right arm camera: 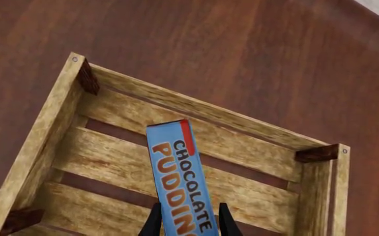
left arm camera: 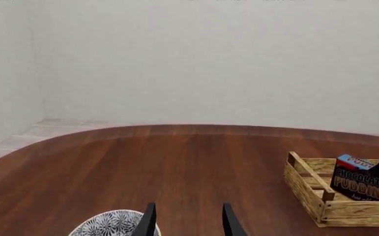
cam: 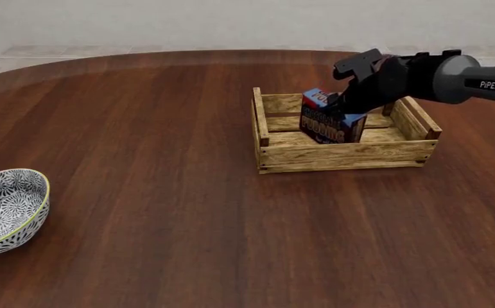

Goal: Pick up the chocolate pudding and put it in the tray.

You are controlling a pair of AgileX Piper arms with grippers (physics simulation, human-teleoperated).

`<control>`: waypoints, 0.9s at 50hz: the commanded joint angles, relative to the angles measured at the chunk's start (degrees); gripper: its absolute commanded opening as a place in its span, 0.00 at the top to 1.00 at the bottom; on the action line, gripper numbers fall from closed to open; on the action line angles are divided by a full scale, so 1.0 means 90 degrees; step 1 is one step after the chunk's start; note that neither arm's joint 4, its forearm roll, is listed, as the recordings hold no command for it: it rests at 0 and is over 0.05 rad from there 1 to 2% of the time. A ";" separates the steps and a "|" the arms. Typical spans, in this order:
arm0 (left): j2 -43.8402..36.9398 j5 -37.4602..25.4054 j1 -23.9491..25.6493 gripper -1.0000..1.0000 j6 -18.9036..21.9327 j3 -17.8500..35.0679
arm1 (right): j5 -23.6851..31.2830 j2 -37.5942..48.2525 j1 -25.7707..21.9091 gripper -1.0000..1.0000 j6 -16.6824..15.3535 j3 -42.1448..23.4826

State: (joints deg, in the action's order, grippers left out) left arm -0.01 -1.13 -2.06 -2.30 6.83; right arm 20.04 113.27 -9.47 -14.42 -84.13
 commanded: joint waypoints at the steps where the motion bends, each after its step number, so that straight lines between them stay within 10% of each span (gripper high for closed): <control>1: 0.0000 -0.0193 -0.0007 0.00 -0.0007 0.0206 | 0.0020 -0.0008 -0.0014 1.00 0.0099 0.0006; 45: 0.0000 0.0015 0.0010 0.00 -0.0015 -0.0003 | 0.0056 0.0034 -0.0095 1.00 0.0161 0.0074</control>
State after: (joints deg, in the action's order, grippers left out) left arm -0.02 0.60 -2.01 -2.43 5.20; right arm 20.41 113.16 -9.88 -13.79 -83.92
